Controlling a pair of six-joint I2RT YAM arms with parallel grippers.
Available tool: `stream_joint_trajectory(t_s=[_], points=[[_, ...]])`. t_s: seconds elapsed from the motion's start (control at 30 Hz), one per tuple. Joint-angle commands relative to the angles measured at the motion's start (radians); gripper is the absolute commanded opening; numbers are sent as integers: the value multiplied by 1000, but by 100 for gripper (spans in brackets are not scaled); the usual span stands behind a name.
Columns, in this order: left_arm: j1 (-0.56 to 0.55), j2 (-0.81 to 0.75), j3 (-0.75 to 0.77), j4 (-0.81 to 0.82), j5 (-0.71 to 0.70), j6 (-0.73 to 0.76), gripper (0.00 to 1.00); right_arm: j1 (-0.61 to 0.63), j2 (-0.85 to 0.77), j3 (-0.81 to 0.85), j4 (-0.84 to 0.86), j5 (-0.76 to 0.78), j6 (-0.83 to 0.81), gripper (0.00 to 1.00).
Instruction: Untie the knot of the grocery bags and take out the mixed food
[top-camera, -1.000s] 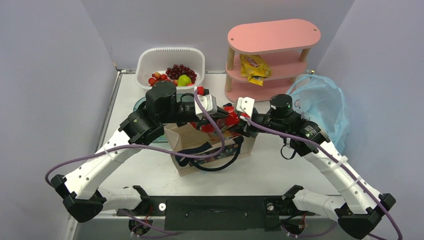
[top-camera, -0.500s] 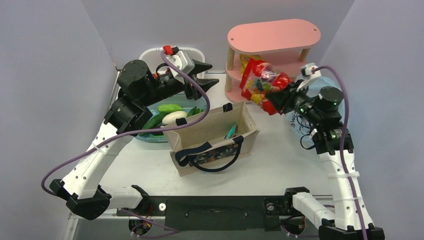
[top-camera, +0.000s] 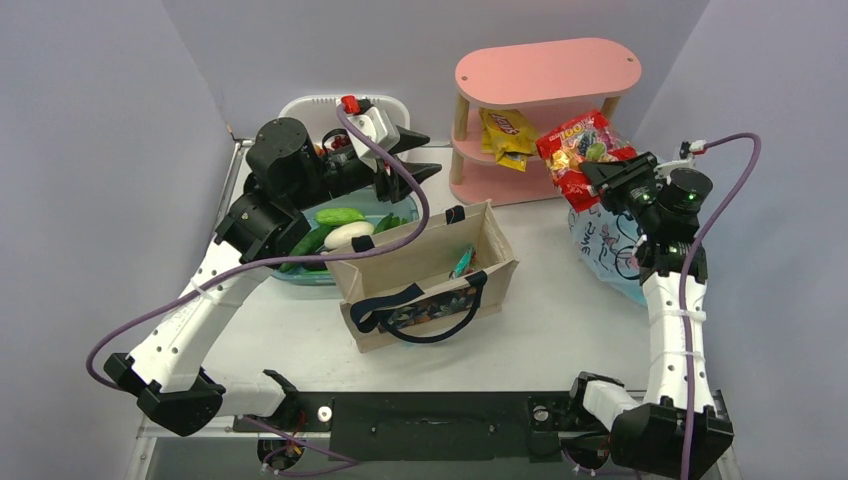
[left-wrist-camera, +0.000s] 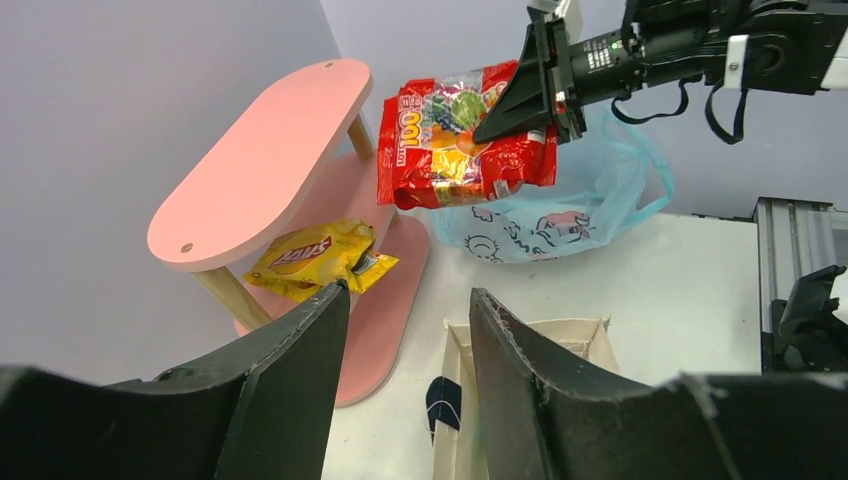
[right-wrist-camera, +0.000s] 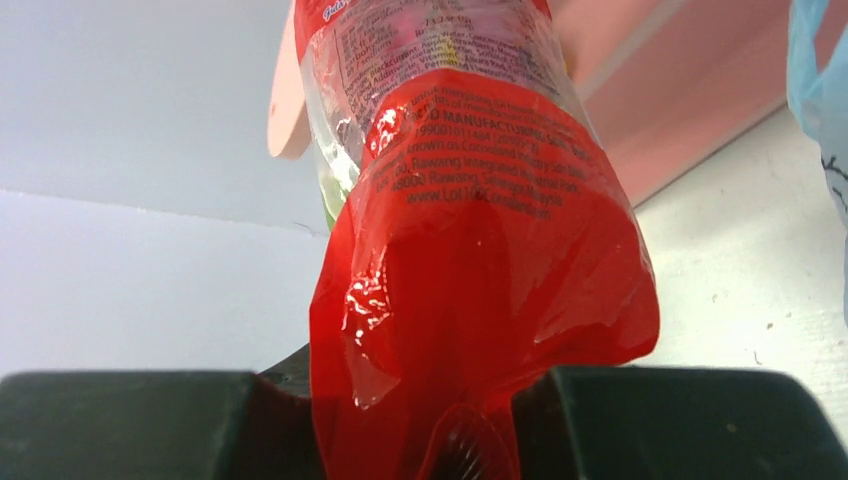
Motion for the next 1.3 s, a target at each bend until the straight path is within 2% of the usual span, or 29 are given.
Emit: stream_joint_trajectory(t_s=[0.0,0.2,0.4,0.7,0.93,1.27], points=[[2,-27,-8,-5,36,26,45,-30,22,9,189,5,109,0],[2,-51,-41,-10,50,53,45,-34,189,82,305,-6,142,0],[2,-79,-73,-14,39,86,45,-34,341,204,308,36,130,0],[2,-99,-97,-33,25,102,45,-36,454,271,343,64,137,0],[1,-100,-111,-40,2,115,45,-35,585,385,342,76,133,0],[4,-89,-131,-43,-48,128,45,4,751,543,215,158,106,0]])
